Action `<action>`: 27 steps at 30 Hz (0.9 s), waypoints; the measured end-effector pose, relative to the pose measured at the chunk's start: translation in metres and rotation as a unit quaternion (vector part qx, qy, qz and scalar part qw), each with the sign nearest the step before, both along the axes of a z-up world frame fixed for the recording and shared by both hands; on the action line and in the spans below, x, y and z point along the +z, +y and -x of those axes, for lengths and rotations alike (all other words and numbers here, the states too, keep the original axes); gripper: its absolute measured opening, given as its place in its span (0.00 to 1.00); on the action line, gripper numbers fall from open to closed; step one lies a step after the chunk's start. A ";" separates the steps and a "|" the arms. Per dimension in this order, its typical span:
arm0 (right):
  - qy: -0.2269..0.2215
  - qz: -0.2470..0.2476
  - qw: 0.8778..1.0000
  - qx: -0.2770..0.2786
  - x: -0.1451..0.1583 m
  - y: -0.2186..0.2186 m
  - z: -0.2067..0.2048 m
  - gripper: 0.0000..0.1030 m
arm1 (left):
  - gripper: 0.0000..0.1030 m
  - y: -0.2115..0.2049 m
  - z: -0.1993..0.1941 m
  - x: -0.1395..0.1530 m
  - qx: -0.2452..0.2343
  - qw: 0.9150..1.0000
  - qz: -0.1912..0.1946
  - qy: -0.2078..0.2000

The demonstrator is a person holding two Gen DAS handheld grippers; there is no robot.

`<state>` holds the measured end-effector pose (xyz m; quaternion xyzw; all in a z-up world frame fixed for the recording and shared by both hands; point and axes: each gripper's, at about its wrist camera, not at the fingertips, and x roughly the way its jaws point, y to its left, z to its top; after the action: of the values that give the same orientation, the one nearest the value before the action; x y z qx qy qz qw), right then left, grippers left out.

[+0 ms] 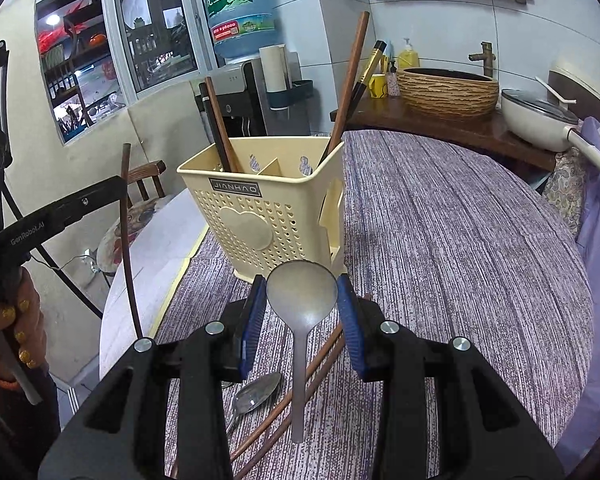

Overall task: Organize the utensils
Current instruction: 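Lift the chopstick and spoon and lower them into the cream holder with both tools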

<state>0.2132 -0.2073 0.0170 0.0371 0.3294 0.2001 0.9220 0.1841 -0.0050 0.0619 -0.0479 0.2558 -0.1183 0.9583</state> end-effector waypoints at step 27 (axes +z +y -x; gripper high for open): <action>-0.170 -0.046 0.984 -0.010 0.134 0.017 -0.013 0.36 | 0.07 0.010 0.004 0.130 -0.047 0.991 0.041 -0.117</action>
<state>0.2260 -0.1898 0.1512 0.0482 0.1583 0.2087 0.9639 0.1800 0.0047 0.1917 -0.0609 0.1392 -0.1783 0.9722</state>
